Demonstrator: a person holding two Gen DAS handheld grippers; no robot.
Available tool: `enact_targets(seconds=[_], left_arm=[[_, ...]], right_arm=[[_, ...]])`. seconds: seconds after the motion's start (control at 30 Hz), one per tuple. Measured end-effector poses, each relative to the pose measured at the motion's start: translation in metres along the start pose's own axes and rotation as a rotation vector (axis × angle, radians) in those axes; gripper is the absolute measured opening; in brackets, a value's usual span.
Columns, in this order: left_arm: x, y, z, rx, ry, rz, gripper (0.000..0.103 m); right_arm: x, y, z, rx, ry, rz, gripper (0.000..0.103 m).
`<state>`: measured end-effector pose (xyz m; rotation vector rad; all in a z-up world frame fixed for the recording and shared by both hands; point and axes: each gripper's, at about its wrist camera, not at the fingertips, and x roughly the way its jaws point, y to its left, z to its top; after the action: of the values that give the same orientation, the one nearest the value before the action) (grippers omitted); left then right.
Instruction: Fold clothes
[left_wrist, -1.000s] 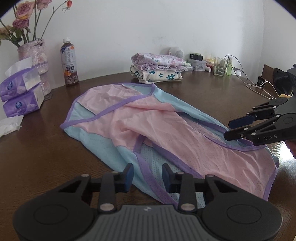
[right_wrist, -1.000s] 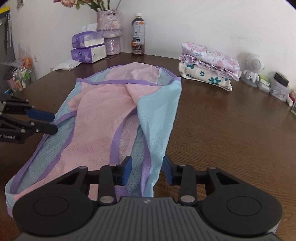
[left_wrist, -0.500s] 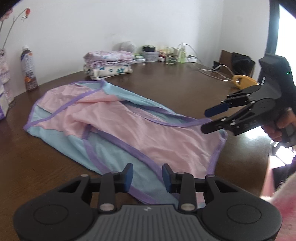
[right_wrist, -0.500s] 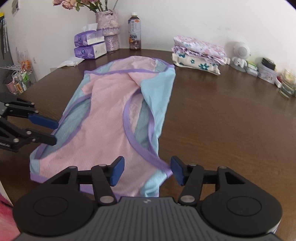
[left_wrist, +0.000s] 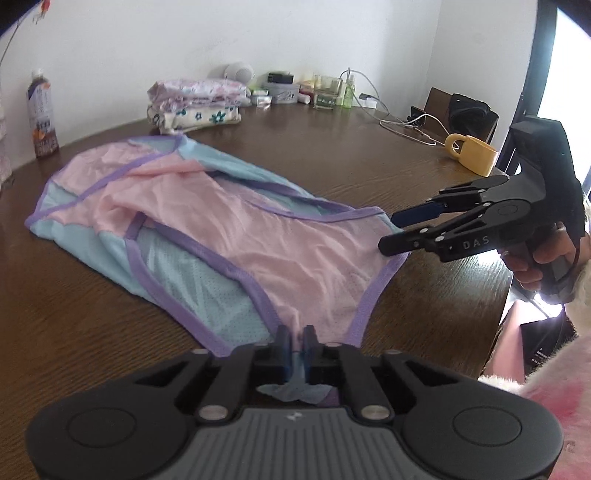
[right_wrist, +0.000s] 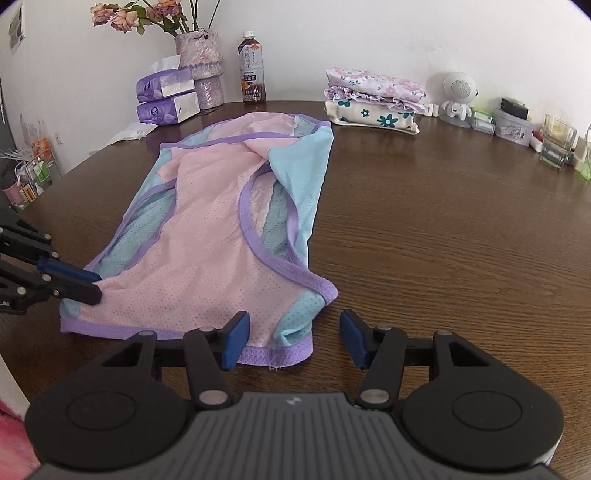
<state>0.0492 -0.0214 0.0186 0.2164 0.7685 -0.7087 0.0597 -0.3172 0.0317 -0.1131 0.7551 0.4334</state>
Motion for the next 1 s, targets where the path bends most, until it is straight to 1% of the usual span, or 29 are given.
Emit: enact_targets(seconds=[0.07, 0.13, 0.2, 0.3, 0.4, 0.47, 0.57, 0.63, 0.7, 0.8, 0.9, 1.0], left_arm=[[-0.003, -0.009, -0.002, 0.044, -0.013, 0.052, 0.007], [-0.006, -0.016, -0.004, 0.077, -0.024, 0.095, 0.016], [-0.011, -0.012, -0.006, 0.026, -0.032, 0.077, 0.019], [-0.022, 0.0, -0.011, -0.069, -0.053, 0.063, 0.019], [-0.031, 0.008, -0.016, -0.126, -0.073, 0.072, 0.018], [-0.036, 0.01, -0.019, -0.139, -0.079, 0.07, 0.018], [-0.039, 0.011, -0.021, -0.129, -0.079, 0.046, 0.018], [-0.037, 0.009, -0.021, -0.107, -0.075, 0.039, 0.018], [-0.032, 0.006, -0.021, -0.07, -0.063, 0.038, 0.018], [-0.023, 0.002, -0.022, -0.02, -0.031, 0.026, 0.018], [-0.021, 0.003, -0.022, -0.009, -0.03, 0.015, 0.019], [-0.024, 0.009, -0.019, -0.034, -0.051, 0.009, 0.019]], right_arm=[[-0.003, 0.0, -0.001, 0.002, -0.01, -0.004, 0.056], [-0.011, 0.001, 0.001, 0.004, -0.038, 0.012, 0.056], [-0.019, 0.006, 0.004, -0.017, -0.069, 0.042, 0.056], [-0.022, 0.02, 0.01, -0.057, -0.079, 0.135, 0.056], [-0.013, 0.04, 0.015, -0.1, -0.048, 0.258, 0.043], [-0.005, 0.057, 0.019, -0.137, -0.022, 0.329, 0.039], [0.002, 0.081, 0.022, -0.192, -0.007, 0.393, 0.034], [0.005, 0.093, 0.024, -0.229, -0.004, 0.404, 0.029], [0.009, 0.101, 0.026, -0.258, 0.004, 0.392, 0.026], [0.016, 0.108, 0.024, -0.285, 0.048, 0.372, 0.02], [0.014, 0.111, 0.016, -0.327, 0.055, 0.352, 0.02], [0.009, 0.115, 0.013, -0.37, 0.056, 0.332, 0.02]])
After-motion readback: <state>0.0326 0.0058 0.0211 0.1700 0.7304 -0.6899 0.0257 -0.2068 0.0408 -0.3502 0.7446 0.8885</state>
